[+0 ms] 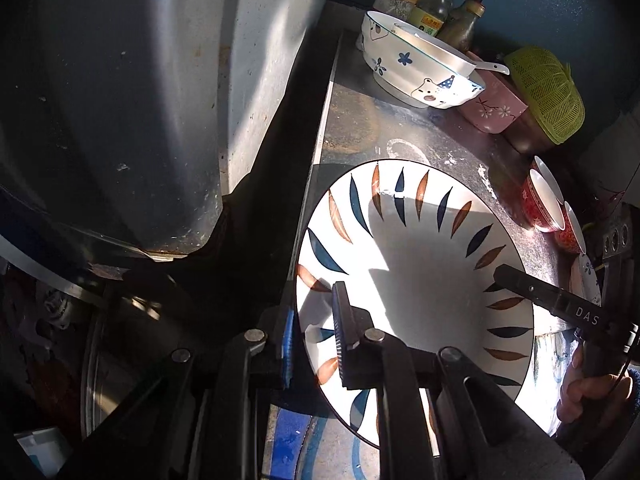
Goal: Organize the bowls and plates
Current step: 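Lift the leaf-pattern plate and carry it to the metal worktop beside the fridge, then lower the leaf-pattern plate onto the worktop edge and open the right gripper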
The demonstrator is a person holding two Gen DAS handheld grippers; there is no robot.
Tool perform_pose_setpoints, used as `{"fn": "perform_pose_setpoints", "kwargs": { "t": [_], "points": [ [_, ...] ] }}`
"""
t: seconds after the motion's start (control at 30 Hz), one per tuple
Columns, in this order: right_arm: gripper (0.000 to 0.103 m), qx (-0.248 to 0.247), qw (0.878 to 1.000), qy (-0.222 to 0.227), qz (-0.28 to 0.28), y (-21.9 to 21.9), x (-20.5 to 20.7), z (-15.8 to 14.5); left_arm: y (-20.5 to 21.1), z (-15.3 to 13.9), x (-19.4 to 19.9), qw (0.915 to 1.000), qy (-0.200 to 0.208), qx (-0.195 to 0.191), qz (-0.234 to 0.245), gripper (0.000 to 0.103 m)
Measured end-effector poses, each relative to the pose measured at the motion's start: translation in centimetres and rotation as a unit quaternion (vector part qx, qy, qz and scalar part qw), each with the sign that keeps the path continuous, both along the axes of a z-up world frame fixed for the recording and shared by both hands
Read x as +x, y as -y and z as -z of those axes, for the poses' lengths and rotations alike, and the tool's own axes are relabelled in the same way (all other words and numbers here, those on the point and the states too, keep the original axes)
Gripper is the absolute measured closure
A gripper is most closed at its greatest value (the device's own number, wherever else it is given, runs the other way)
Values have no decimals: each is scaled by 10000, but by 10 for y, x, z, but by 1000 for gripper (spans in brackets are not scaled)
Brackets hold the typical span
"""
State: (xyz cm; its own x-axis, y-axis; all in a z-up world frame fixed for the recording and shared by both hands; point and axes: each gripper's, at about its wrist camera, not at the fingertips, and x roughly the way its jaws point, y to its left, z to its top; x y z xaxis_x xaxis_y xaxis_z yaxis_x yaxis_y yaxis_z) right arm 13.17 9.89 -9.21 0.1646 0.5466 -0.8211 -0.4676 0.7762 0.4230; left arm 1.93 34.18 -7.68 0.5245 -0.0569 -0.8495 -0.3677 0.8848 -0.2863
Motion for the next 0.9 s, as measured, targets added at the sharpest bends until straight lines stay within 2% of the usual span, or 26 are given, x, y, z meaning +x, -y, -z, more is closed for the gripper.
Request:
{"fn": "perform_pose_setpoints", "kwargs": {
  "t": [0.43, 0.5, 0.57, 0.63, 0.67, 0.7, 0.73, 0.8, 0.83, 0.87, 0.9],
  "points": [
    [91, -112, 9999, 60, 52, -18, 25, 7, 2, 9, 12, 9998, -26, 140, -119, 87],
    [91, -95, 9999, 27, 23, -21, 28, 10, 5, 7, 12, 9995, -55, 277, -131, 86],
    [89, -56, 10000, -4, -31, -20, 28, 12, 12, 4, 13, 9979, -108, 618, -158, 86],
    [88, -78, 10000, 22, -45, -18, 25, 10, 16, -1, 12, 9957, -190, 878, -233, 61],
    [88, -80, 10000, 26, -41, -18, 25, 9, 17, -3, 10, 9954, -176, 893, -302, 34],
    [88, -85, 10000, 30, -25, -15, 24, 7, 16, -7, 7, 9951, -135, 889, -407, 20],
    [84, -93, 9999, 43, 0, -12, 24, 5, 16, -10, 4, 9948, -117, 885, -483, 19],
    [61, -64, 9999, 122, 42, -4, 21, -3, 18, -17, 0, 9943, -143, 906, -550, 14],
    [42, -42, 9998, 200, 74, 1, 19, -8, 20, -21, -3, 9941, -137, 912, -571, 12],
    [30, -1, 9995, 287, 108, 7, 16, -13, 22, -25, -5, 9940, -124, 908, -590, 6],
    [26, 48, 9993, 355, 127, 12, 14, -19, 25, -30, -8, 9940, -104, 902, -607, 2]
  ]
}}
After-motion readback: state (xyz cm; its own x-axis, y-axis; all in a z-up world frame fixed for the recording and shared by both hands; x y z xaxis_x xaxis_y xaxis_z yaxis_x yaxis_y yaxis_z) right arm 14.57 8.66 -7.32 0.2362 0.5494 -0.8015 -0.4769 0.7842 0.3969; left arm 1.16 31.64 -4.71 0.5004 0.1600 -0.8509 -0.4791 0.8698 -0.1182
